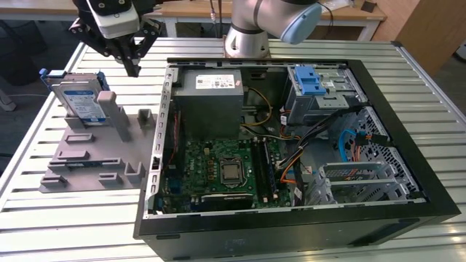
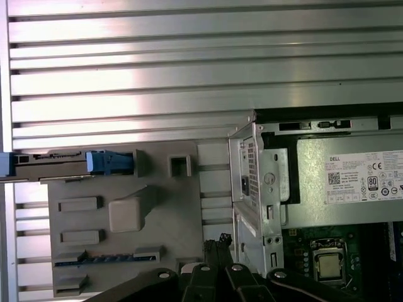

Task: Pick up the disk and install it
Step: 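Reach for the disk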

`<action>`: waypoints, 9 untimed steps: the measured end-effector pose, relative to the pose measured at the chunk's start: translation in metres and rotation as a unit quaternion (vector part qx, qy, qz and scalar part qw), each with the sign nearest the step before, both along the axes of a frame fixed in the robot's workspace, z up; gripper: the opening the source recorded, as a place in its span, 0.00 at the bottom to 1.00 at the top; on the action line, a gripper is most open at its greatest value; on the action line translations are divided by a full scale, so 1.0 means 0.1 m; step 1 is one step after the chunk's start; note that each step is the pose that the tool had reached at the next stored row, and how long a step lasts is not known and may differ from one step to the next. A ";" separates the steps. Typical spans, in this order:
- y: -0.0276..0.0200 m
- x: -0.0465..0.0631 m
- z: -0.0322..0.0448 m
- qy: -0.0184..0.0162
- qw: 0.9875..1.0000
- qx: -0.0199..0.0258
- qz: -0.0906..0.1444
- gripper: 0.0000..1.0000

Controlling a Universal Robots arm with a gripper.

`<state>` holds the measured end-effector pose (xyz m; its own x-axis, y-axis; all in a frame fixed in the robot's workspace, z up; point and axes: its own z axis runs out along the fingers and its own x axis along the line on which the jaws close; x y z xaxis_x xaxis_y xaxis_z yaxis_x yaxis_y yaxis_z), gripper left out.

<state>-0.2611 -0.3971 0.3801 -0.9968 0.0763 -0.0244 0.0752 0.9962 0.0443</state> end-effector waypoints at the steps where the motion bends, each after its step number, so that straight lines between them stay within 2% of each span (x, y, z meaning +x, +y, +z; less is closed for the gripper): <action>1: 0.001 -0.01 -0.001 0.000 1.000 0.000 0.000 0.11; 9: 0.023 -0.13 -0.009 0.000 1.000 0.000 0.000 0.11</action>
<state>-0.2740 -0.3947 0.3792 -0.9968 0.0762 -0.0245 0.0750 0.9962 0.0444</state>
